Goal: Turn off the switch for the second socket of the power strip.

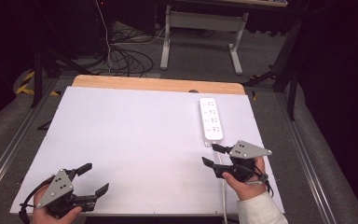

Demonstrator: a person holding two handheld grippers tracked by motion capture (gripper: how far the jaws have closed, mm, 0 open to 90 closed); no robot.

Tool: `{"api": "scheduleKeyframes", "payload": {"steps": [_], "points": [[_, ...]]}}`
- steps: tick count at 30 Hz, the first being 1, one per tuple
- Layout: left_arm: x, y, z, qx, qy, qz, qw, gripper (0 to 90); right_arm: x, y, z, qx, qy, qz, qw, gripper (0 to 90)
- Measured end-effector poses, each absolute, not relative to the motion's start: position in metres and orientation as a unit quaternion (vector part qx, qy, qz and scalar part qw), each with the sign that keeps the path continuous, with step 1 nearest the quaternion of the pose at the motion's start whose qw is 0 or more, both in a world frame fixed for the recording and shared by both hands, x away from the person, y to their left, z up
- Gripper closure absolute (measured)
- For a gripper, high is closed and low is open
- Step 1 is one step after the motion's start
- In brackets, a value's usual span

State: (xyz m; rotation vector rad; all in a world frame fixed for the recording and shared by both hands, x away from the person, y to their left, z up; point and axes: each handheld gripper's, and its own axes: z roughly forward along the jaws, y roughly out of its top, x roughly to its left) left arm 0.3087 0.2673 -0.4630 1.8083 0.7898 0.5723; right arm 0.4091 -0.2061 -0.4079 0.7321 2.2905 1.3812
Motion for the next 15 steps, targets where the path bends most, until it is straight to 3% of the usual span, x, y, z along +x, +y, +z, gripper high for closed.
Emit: {"api": "scheduleKeyframes", "payload": {"steps": [15], "points": [[0.309, 0.268, -0.464, 0.752, 0.331, 0.237, 0.519, 16.2, 0.439, -0.195, -0.382, 0.257, 0.810, 0.490, 0.193, 45.5]]}}
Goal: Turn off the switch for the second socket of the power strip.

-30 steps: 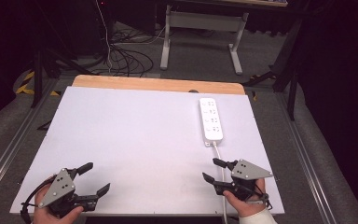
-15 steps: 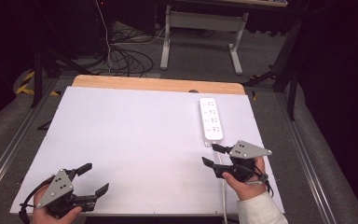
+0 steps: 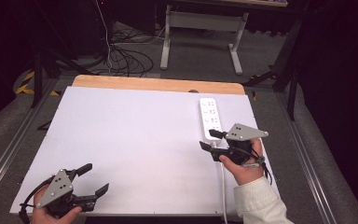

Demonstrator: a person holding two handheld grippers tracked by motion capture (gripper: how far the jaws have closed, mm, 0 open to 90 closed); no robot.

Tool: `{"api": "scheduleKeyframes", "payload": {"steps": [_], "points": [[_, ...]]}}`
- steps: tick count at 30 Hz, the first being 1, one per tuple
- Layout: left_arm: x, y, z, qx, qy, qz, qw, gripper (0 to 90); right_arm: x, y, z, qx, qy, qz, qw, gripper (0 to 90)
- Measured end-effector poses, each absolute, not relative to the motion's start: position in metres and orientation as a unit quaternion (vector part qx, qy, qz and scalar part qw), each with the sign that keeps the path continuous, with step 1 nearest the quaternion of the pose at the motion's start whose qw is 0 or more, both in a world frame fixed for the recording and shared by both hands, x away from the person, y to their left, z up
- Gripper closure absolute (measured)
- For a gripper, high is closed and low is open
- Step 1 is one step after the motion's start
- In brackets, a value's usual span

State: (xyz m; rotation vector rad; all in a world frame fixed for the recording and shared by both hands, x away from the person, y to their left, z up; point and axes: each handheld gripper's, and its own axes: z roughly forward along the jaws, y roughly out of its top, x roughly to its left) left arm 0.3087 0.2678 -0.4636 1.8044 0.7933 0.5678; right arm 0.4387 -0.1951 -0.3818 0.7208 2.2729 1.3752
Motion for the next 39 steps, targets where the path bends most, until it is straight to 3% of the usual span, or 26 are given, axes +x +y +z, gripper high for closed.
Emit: {"api": "scheduleKeyframes", "payload": {"steps": [5, 8, 9, 10, 13, 25, 39], "points": [[0.307, 0.268, -0.464, 0.755, 0.331, 0.238, 0.514, 16.2, 0.450, -0.193, -0.385, 0.266, 0.801, 0.502, 0.188, 50.5], [0.303, 0.270, -0.464, 0.752, 0.333, 0.243, 0.515, 16.4, 0.457, -0.194, -0.386, 0.253, 0.812, 0.489, 0.194, 68.9], [0.302, 0.271, -0.464, 0.751, 0.334, 0.244, 0.514, 16.4, 0.457, -0.194, -0.386, 0.253, 0.812, 0.489, 0.194, 68.9], [0.301, 0.272, -0.464, 0.749, 0.337, 0.246, 0.515, 16.5, 0.464, -0.195, -0.386, 0.246, 0.817, 0.484, 0.193, 80.4], [0.298, 0.273, -0.464, 0.746, 0.344, 0.248, 0.514, 16.6, 0.475, -0.195, -0.387, 0.245, 0.823, 0.472, 0.201, 90.0], [0.291, 0.276, -0.465, 0.742, 0.356, 0.254, 0.508, 16.7, 0.526, -0.193, -0.403, 0.290, 0.831, 0.425, 0.210, 90.0], [0.287, 0.276, -0.470, 0.733, 0.360, 0.272, 0.509, 14.2, 0.558, -0.194, -0.427, 0.334, 0.823, 0.407, 0.214, 90.0]]}}
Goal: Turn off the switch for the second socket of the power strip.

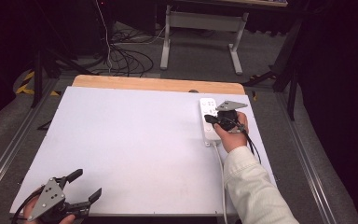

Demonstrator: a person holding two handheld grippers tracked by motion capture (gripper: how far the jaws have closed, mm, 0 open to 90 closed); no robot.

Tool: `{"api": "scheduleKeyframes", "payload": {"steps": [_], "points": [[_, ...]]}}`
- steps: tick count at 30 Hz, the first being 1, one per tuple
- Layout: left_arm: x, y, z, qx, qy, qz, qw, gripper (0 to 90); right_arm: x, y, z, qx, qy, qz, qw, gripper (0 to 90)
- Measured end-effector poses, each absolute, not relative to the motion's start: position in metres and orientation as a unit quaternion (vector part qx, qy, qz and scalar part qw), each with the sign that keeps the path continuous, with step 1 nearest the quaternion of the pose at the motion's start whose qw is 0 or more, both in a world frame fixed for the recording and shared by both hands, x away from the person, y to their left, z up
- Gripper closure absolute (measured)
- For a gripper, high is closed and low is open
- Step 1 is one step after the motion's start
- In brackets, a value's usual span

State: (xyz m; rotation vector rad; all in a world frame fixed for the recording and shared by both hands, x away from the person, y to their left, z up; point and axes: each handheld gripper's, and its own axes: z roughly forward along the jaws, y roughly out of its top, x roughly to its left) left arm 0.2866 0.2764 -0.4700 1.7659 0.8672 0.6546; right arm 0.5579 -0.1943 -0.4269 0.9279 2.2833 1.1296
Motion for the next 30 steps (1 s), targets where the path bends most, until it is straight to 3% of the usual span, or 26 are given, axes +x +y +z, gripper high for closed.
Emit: {"api": "scheduleKeyframes", "payload": {"steps": [30], "points": [[0.288, 0.277, -0.471, 0.735, 0.365, 0.274, 0.502, 12.8, 0.590, -0.200, -0.461, 0.399, 0.800, 0.389, 0.220, 90.0]]}}
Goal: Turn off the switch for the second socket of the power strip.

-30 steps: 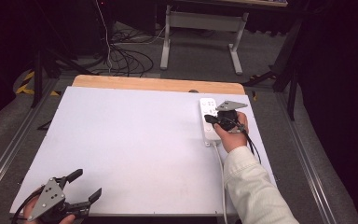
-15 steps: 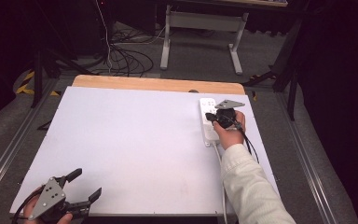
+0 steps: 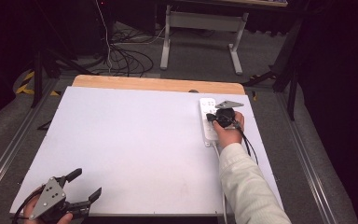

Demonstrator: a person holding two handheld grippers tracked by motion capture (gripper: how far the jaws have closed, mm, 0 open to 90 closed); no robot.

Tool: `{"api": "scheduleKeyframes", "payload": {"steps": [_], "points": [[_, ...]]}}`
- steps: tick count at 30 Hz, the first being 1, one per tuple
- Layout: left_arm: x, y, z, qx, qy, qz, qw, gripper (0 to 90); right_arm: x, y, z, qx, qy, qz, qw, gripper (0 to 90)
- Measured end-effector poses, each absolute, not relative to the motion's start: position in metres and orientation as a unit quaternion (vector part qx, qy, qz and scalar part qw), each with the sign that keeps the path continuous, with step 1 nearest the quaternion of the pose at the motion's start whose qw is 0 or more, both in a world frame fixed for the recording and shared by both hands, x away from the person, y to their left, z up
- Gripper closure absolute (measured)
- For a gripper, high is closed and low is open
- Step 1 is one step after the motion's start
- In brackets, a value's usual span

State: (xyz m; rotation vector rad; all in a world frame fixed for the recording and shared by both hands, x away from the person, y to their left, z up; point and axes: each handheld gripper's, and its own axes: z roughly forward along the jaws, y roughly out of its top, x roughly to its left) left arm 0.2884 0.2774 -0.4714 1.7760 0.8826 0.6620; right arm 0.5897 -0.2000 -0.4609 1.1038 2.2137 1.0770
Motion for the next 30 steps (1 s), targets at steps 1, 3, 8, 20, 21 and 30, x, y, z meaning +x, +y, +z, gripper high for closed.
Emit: {"api": "scheduleKeyframes", "payload": {"steps": [1, 3, 8, 20, 21, 30], "points": [[0.2885, 0.2772, -0.4716, 0.734, 0.366, 0.274, 0.502, 12.7, 0.5902, -0.2002, -0.4613, 0.400, 0.800, 0.389, 0.220, 90.0], [0.2885, 0.2769, -0.4717, 0.734, 0.367, 0.273, 0.502, 12.6, 0.5906, -0.2003, -0.4620, 0.398, 0.801, 0.389, 0.220, 90.0], [0.2890, 0.2766, -0.4716, 0.736, 0.365, 0.273, 0.501, 12.6, 0.5894, -0.1983, -0.4622, 0.396, 0.803, 0.387, 0.220, 90.0], [0.2889, 0.2763, -0.4716, 0.737, 0.364, 0.273, 0.500, 12.6, 0.5892, -0.1977, -0.4637, 0.394, 0.806, 0.381, 0.224, 90.0], [0.2888, 0.2761, -0.4717, 0.736, 0.365, 0.273, 0.500, 12.6, 0.5891, -0.1976, -0.4640, 0.393, 0.806, 0.380, 0.225, 90.0], [0.2889, 0.2754, -0.4720, 0.737, 0.366, 0.272, 0.499, 12.6, 0.5889, -0.1970, -0.4653, 0.395, 0.806, 0.379, 0.226, 90.0]]}}
